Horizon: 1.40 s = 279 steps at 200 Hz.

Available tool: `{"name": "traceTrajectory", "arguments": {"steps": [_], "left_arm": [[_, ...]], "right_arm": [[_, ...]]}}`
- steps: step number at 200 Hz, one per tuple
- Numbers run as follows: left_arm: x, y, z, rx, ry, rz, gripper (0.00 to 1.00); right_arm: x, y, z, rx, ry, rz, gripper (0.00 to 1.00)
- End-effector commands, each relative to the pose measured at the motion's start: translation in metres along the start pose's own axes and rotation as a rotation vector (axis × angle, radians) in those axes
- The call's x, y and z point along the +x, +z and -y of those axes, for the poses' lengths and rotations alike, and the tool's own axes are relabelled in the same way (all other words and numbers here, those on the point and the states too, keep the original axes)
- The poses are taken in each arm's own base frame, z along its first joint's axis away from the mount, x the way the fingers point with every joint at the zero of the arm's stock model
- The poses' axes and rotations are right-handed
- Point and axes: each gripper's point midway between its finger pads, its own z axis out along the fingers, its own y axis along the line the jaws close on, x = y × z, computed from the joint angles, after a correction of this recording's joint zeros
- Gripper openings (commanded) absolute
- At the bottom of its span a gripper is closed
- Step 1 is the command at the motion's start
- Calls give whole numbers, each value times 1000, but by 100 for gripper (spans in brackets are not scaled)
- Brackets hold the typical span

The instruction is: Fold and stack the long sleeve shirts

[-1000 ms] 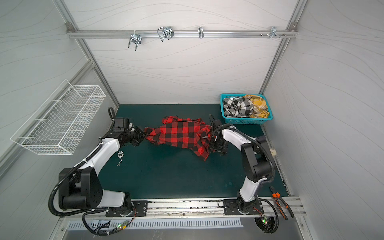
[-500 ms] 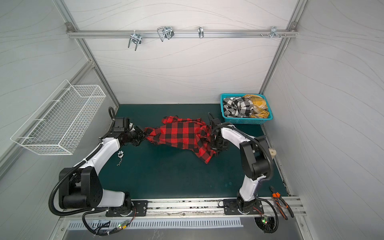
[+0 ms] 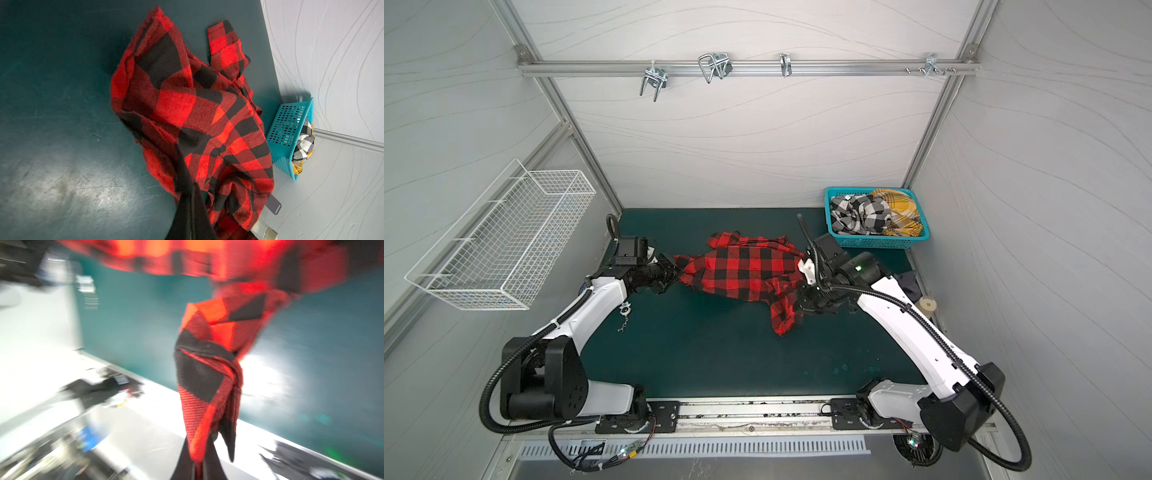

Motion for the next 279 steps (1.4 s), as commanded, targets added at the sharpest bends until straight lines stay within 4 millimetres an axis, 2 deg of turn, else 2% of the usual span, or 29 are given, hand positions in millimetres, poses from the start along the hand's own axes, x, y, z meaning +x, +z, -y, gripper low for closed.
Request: {"name": "traceTrajectory", "arguments": {"steps": [1,16,24,32,47,51,59,64,71,76,85,96,109,126,150,160,175,197,212,230,240,262,279], "left_arm": [[10,0,-2,-1,51,11,0],[24,4,-11,-16,56,-12,0],[31,6,-15,-21,54,-25,0],[38,8,-18,-25,50,-39,0],[50,6,-22,-30,51,-59,0],[54,6,-23,-32,53,-64,0],[59,2,-24,-29,57,-68,0],[60,0,-25,-31,55,-70,0],[63,-3,-26,-35,50,-71,0],[63,-6,-28,-40,41,-68,0],[62,-9,-31,-55,32,-60,0],[61,-11,-30,-51,14,-62,0],[59,-10,-24,-25,-12,-79,0],[55,-5,-15,12,-52,-109,0],[48,-6,-4,26,-45,-120,0],[44,-10,-2,30,-36,-112,0],[38,-16,-1,37,-35,-98,0],[34,-23,6,51,-15,-92,0],[31,-28,12,62,-9,-82,0],[28,-33,21,85,-1,-68,0],[26,-35,25,95,5,-61,0],[22,-38,32,105,9,-53,0],[20,-37,33,104,9,-53,0]], "right_arm": [[-45,-24,-92,-312,-79,31,0],[-91,-45,-135,-422,-140,107,0],[-122,-50,-148,-444,-149,158,0],[-153,-54,-151,-439,-144,219,0],[-216,-40,-133,-381,-81,319,0],[-233,-35,-122,-365,-50,344,7],[-262,-18,-98,-334,11,377,42],[-276,-5,-79,-306,56,383,58],[-289,16,-55,-277,108,361,69],[-293,28,-41,-274,134,326,71],[-287,46,-18,-247,174,248,72],[-268,58,2,-145,150,223,74],[-236,57,15,-26,97,231,75],[-181,57,48,114,116,194,75],[-115,63,82,231,102,152,65],[-95,69,89,259,89,117,57],[-74,82,98,382,-2,85,57],[-70,100,97,527,-152,54,63],[-81,110,93,669,-285,77,69],[-91,124,92,788,-371,79,72],[-98,132,93,818,-394,78,73],[-116,132,103,932,-407,111,71],[-126,133,111,1001,-421,119,65]]}}
